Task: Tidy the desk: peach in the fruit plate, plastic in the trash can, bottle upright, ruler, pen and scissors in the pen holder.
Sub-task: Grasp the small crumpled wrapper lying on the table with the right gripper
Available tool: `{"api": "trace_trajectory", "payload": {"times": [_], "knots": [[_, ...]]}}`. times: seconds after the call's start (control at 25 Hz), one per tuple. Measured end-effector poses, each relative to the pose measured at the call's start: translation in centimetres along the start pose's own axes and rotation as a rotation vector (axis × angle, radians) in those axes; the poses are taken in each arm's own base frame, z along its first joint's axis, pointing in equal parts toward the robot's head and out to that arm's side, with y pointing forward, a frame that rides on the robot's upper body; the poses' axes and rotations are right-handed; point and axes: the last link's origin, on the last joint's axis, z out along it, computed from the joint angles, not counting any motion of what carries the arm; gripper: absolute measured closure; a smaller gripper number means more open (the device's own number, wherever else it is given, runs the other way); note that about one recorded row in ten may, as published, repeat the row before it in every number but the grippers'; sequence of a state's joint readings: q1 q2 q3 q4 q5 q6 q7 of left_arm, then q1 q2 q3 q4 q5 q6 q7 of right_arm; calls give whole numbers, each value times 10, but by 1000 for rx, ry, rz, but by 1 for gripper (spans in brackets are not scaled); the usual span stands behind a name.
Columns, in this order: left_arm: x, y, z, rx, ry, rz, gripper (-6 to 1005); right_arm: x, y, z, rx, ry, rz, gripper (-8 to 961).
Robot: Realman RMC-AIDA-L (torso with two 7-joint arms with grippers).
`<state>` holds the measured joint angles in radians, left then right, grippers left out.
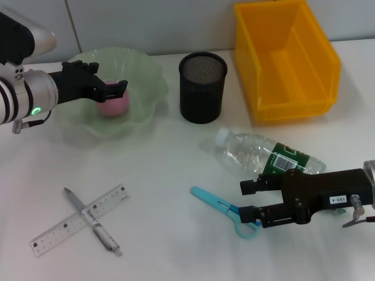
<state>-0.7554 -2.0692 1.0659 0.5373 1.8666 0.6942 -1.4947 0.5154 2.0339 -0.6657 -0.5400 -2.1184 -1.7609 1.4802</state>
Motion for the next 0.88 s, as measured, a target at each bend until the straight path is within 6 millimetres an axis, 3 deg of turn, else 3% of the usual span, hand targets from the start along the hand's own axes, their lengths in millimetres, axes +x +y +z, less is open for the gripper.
{"api": "trace_trajectory", "payload": {"times": [0.24, 0.52, 0.72, 0.88], "knots": [[3, 7, -8, -79, 60, -59, 186, 0, 0, 1, 2, 0, 0, 179], [17, 38, -45, -392, 191, -49, 186, -1, 0, 0, 3, 0, -4, 179], [11, 64, -69, -618, 206, -22, 186, -1, 0, -1, 3, -1, -7, 180], [-1, 73, -81, -695, 200, -47, 186, -1, -1, -4, 13, -10, 0, 180]]}}
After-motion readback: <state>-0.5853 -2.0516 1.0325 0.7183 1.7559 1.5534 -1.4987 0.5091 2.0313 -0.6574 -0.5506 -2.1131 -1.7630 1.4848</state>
